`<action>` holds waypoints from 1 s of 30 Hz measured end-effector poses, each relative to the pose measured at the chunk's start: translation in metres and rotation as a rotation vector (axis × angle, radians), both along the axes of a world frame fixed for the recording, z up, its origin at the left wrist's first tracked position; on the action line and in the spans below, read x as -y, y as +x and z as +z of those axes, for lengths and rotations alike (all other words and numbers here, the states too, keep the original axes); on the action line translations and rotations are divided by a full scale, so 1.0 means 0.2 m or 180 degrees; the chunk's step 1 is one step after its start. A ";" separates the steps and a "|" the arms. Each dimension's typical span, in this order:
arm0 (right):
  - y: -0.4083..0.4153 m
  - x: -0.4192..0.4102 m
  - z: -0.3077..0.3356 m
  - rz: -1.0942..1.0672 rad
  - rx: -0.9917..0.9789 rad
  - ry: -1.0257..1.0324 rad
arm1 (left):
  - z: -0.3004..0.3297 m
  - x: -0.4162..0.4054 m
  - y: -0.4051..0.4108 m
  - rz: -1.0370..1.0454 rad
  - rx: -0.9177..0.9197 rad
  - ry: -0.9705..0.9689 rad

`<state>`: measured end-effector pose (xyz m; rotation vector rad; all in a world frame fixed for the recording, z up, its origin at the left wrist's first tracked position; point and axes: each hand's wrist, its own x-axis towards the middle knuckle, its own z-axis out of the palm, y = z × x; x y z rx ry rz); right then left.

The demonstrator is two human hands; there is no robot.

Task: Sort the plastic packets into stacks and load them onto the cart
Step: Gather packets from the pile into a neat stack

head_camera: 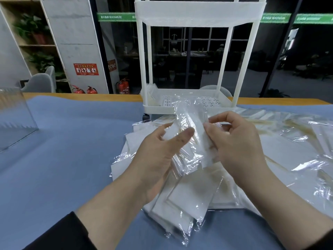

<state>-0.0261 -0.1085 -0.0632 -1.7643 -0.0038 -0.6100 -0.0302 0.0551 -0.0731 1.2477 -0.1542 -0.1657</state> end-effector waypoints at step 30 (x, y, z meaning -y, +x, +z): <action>-0.06 -1.05 0.21 0.1770 0.0087 -0.2282 | 0.02 -1.06 -0.22 0.1375 0.0678 0.0393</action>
